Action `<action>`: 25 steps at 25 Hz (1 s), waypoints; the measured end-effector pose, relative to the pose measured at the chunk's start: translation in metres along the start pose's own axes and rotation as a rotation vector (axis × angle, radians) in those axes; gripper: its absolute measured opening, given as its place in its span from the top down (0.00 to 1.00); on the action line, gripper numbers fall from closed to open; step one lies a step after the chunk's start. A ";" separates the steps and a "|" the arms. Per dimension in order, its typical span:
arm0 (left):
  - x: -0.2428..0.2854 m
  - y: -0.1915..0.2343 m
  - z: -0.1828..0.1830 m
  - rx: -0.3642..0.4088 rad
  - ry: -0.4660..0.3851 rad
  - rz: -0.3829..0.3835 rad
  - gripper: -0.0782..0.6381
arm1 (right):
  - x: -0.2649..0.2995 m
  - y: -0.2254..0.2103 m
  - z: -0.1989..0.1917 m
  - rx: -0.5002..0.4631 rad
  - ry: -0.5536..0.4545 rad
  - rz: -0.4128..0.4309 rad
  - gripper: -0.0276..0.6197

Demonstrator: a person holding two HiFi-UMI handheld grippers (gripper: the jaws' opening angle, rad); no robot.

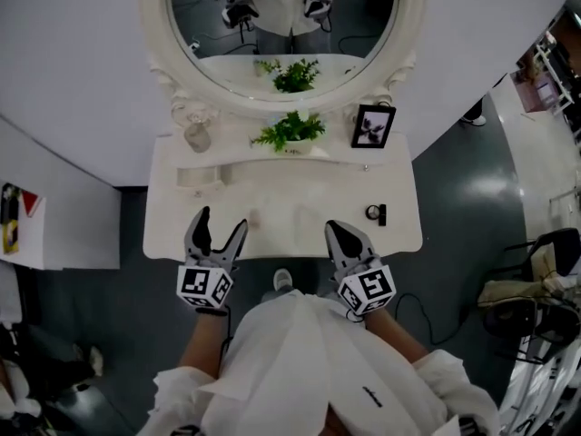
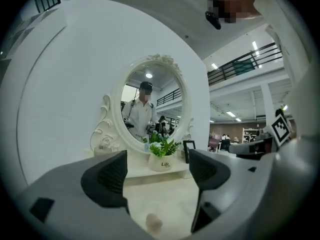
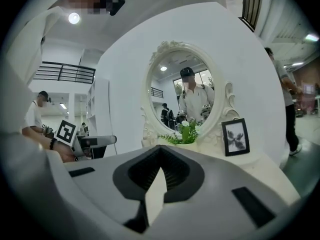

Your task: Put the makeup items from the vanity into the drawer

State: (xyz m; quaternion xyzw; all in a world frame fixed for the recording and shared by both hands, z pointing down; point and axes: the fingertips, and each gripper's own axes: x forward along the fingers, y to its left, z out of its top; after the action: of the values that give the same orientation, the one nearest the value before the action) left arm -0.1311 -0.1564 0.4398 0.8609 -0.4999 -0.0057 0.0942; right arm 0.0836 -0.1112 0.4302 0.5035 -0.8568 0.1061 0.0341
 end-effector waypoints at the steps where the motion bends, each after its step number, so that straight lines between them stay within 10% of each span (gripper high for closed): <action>1: 0.004 0.002 -0.002 -0.002 0.006 -0.005 0.37 | 0.004 0.000 -0.001 -0.002 0.008 -0.001 0.93; 25: 0.066 0.004 -0.170 0.011 0.386 0.084 0.37 | 0.103 0.009 -0.107 0.006 0.241 0.205 0.93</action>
State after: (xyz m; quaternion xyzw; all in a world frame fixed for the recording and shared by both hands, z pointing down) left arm -0.0839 -0.1882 0.6130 0.8248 -0.5082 0.1661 0.1838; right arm 0.0203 -0.1723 0.5507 0.3971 -0.8931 0.1713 0.1239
